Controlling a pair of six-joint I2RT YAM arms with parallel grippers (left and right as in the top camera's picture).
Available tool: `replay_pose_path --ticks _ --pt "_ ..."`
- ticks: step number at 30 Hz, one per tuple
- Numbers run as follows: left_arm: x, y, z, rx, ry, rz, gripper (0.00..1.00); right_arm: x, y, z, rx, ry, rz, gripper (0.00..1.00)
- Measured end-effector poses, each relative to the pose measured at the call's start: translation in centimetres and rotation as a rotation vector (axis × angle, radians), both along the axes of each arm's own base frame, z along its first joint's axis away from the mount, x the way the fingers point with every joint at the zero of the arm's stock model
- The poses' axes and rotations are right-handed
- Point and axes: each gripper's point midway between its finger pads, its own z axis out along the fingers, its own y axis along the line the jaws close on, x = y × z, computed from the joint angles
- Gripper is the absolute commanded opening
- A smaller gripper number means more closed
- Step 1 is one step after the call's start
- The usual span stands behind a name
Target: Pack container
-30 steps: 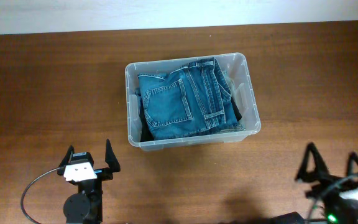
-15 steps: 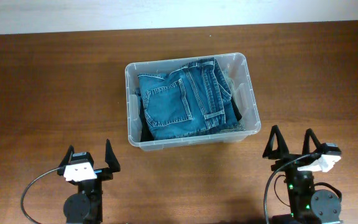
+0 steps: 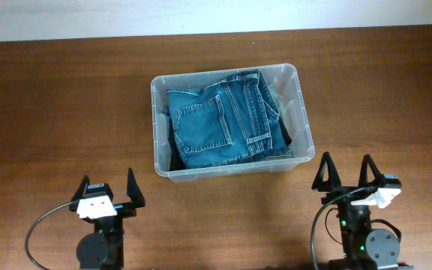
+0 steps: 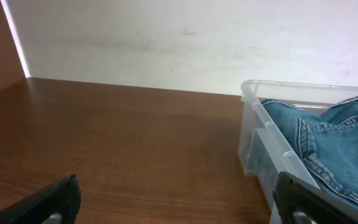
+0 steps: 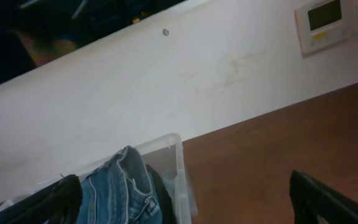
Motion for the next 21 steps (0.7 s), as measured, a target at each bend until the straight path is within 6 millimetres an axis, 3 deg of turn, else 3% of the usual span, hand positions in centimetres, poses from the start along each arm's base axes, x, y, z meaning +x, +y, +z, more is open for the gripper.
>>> replay_pose_path --ticks 5,12,21 --pt "0.0 0.0 0.0 0.000 0.000 0.000 1.00 0.5 0.0 -2.2 -0.002 0.029 0.000 0.99" --pt "0.0 0.0 0.0 0.000 0.000 0.000 1.00 0.6 0.1 -2.9 -0.044 0.045 0.003 0.98" --pt "0.0 0.0 0.0 0.000 0.000 0.000 1.00 0.6 0.3 -5.5 -0.157 0.149 0.010 0.98"
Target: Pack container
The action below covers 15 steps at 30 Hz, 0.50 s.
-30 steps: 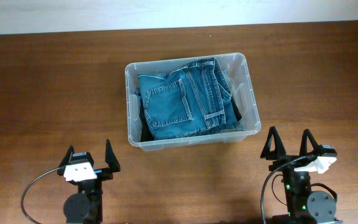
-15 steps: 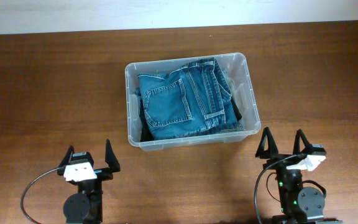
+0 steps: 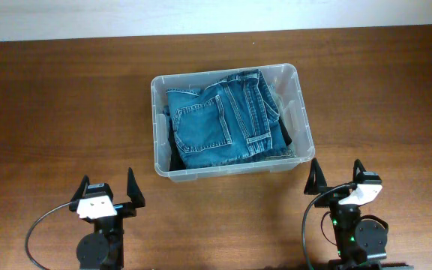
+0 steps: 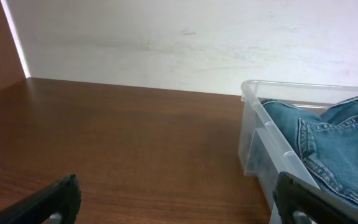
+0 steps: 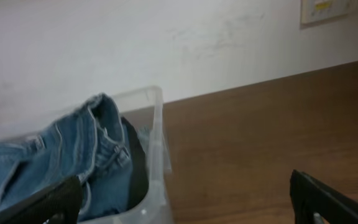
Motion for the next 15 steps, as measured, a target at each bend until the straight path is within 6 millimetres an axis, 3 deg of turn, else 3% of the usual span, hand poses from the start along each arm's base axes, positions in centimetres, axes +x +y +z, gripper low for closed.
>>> replay_pose_path --ticks 15 --pt "0.00 0.00 0.00 0.000 0.000 0.000 1.00 -0.03 -0.26 -0.73 -0.124 0.030 0.007 0.98"
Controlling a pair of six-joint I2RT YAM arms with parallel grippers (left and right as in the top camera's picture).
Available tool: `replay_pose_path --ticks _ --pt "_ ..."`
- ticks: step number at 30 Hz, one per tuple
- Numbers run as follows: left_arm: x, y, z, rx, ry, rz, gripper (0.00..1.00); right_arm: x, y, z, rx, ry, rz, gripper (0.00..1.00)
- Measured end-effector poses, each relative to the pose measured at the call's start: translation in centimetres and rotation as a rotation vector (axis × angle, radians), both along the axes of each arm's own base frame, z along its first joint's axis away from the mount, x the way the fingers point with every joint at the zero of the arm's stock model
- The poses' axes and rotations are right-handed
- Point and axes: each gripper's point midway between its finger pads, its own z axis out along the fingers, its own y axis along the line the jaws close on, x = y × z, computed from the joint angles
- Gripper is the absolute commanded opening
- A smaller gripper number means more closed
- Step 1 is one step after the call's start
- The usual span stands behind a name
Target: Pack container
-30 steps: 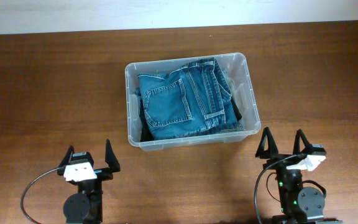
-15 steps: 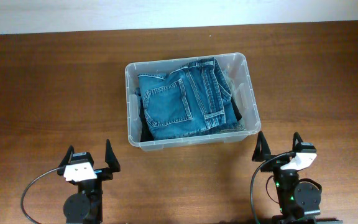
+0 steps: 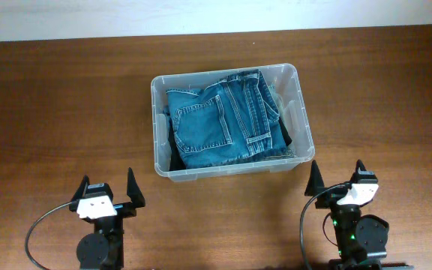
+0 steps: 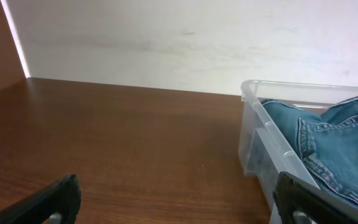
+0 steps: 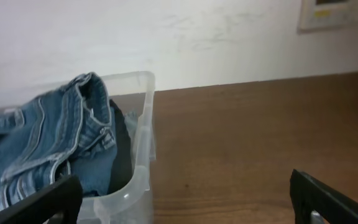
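Note:
A clear plastic container [image 3: 300, 111] stands mid-table, holding folded blue jeans [image 3: 220, 120] over a dark garment. My left gripper [image 3: 112, 186] rests open near the front left, well short of the box. My right gripper [image 3: 336, 172] is open near the front right, just below the box's right corner. In the left wrist view the container [image 4: 253, 134] and jeans [image 4: 334, 143] lie to the right. The right wrist view has the container's corner [image 5: 143, 143] and the jeans [image 5: 55, 137] at left. Nothing sits between either pair of fingers.
Brown wooden table [image 3: 58, 112] runs to a white wall [image 4: 166, 37] at the back. A wall panel [image 5: 334, 12] shows at the upper right of the right wrist view.
My right gripper has shifted slightly and turned a little; its view now has the box corner further left and more level. The left gripper and the jeans have not moved.
At first my right gripper stood open further right, tilted upward toward the wall. Then it was nearer the box's right corner, looking lower. Now it sits level in about the same place. The left gripper stayed open and still throughout.

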Motion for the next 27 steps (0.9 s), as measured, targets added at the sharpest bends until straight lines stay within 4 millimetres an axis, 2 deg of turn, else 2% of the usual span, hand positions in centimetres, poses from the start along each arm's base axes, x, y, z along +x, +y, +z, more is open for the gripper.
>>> replay_pose_path --ticks 7,27 --pt "0.00 0.00 0.00 0.000 0.000 0.000 1.00 0.00 0.33 -0.03 -0.069 0.001 0.025 0.98" --pt "0.00 0.00 0.00 0.000 0.000 0.000 1.00 -0.01 0.39 -0.04 -0.088 0.001 0.029 0.99"
